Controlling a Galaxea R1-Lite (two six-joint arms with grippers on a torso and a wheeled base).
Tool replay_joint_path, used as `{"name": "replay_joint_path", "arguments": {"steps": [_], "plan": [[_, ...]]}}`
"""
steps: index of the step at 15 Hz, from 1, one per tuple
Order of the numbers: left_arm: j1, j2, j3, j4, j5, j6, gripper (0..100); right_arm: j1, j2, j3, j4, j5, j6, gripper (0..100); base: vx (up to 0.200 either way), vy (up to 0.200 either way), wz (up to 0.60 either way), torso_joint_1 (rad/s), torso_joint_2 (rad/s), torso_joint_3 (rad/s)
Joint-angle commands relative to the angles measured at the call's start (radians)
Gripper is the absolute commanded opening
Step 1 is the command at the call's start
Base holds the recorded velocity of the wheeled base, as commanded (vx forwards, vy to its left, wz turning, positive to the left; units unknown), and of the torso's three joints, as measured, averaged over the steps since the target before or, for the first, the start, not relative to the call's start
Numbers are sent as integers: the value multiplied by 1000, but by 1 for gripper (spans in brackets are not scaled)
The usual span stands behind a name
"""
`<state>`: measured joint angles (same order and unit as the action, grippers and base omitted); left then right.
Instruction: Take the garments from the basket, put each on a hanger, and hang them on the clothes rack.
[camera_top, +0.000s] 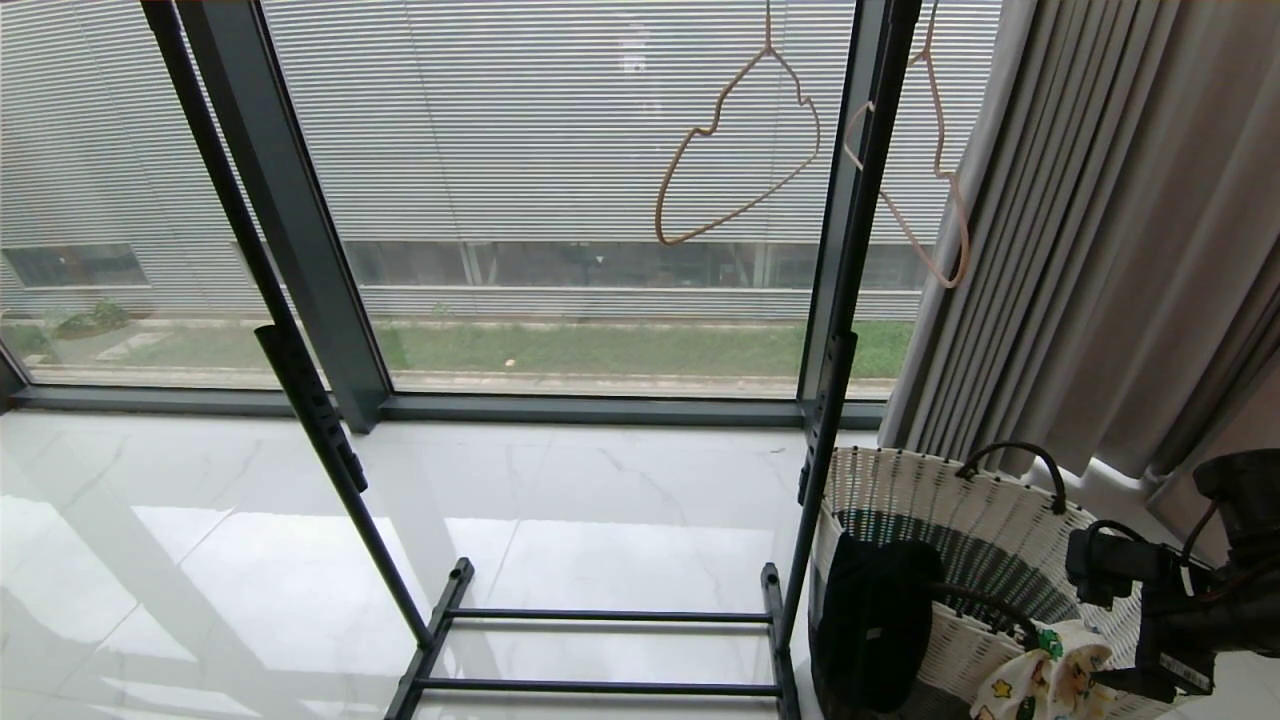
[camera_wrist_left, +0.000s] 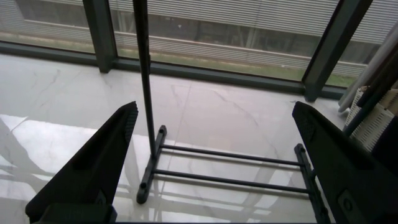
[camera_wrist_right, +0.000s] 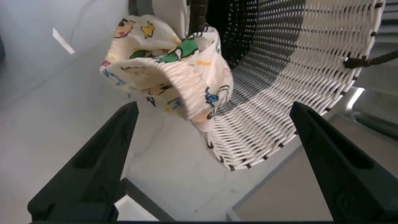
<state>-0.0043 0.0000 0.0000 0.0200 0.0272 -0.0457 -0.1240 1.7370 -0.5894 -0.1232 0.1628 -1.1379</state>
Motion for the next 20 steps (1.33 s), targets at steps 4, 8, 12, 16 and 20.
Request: {"name": "replay_joint_path", "arguments": {"steps": [4,8,12,16,20], "plan": [[0,0,0,0,0,0,100,0,121,-3,-148,-12,3,100,0,0,0,0,0,0],[0,0,0,0,0,0,100,1,177,-3,-228,-17,26,100,0,0,0,0,0,0],[0,0,0,0,0,0,100,0,211,-1,-306,-19,32,100,0,0,0,0,0,0],[0,0,0,0,0,0,100,6,211,10,-306,-16,47,0,0,0,0,0,0,0],[0,0,0,0,0,-5,100,14,91,10,-250,-16,90,0,0,0,0,0,0,0]]}}
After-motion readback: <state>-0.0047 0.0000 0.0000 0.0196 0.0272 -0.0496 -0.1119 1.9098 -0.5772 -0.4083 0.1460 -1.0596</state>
